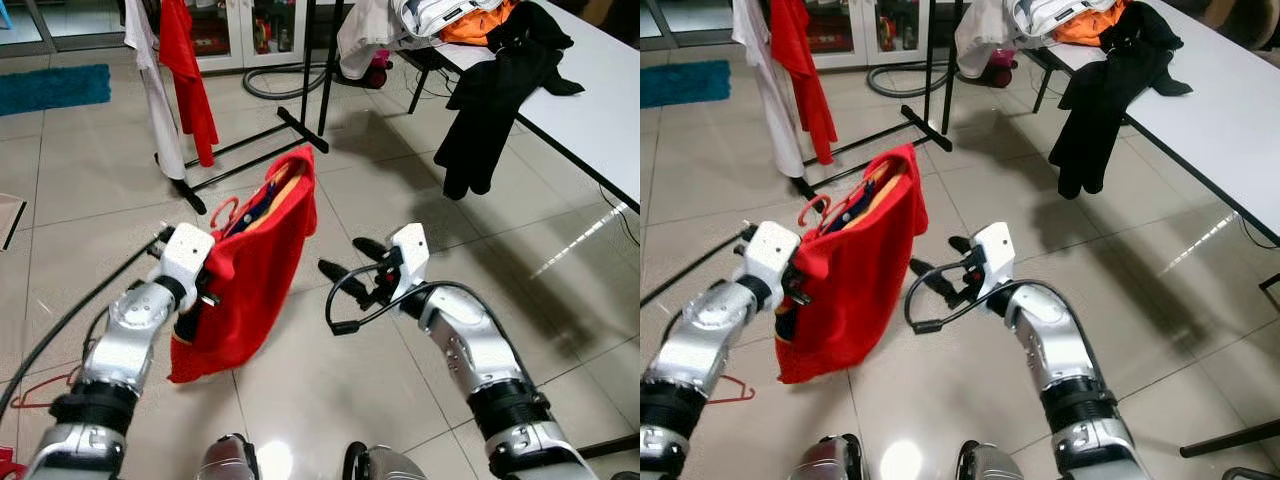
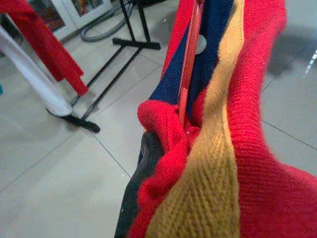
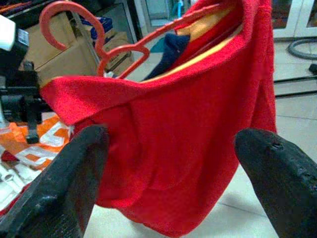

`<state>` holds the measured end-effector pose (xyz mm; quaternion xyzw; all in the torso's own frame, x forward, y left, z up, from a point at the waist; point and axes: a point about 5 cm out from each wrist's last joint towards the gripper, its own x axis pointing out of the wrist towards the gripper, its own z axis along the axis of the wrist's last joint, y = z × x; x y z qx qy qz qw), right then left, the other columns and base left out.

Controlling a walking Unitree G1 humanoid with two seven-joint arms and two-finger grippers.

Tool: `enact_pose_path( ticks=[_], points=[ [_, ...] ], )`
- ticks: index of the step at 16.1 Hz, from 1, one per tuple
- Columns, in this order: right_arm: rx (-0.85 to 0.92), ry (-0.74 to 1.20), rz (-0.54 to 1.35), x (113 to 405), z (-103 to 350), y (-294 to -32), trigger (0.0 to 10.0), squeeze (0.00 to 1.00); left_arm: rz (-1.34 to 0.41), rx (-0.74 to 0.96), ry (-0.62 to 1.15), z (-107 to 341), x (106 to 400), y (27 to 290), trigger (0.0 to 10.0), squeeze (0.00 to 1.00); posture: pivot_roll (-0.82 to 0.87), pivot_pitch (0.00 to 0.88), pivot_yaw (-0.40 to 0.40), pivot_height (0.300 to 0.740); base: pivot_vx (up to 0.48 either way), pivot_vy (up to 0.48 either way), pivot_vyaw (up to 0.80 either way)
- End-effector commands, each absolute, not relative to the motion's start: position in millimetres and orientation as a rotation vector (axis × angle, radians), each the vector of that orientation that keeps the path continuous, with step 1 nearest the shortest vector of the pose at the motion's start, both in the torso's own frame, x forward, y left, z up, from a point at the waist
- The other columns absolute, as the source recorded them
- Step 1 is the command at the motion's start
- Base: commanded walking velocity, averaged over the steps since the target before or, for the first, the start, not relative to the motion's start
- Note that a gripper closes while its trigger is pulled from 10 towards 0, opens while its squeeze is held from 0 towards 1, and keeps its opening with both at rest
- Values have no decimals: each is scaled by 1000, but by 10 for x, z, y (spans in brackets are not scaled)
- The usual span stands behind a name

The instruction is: Hang hanger

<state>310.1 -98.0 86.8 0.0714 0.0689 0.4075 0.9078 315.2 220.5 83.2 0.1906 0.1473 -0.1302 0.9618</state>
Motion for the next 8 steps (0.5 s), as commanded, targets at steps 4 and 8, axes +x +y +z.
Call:
enact_pose_path(
  ticks=[4,8],
  points=[
    [114,199,807,3061,728,-963,10000,125,-155,296,223,915,3184,2119,10000,0,20,146,-90,740,199,0,0],
    [146,194,796,3054,715,-974,10000,129,-149,261,230,885,3177,2028,10000,0,22,151,-87,740,480,0,119]
  ],
)
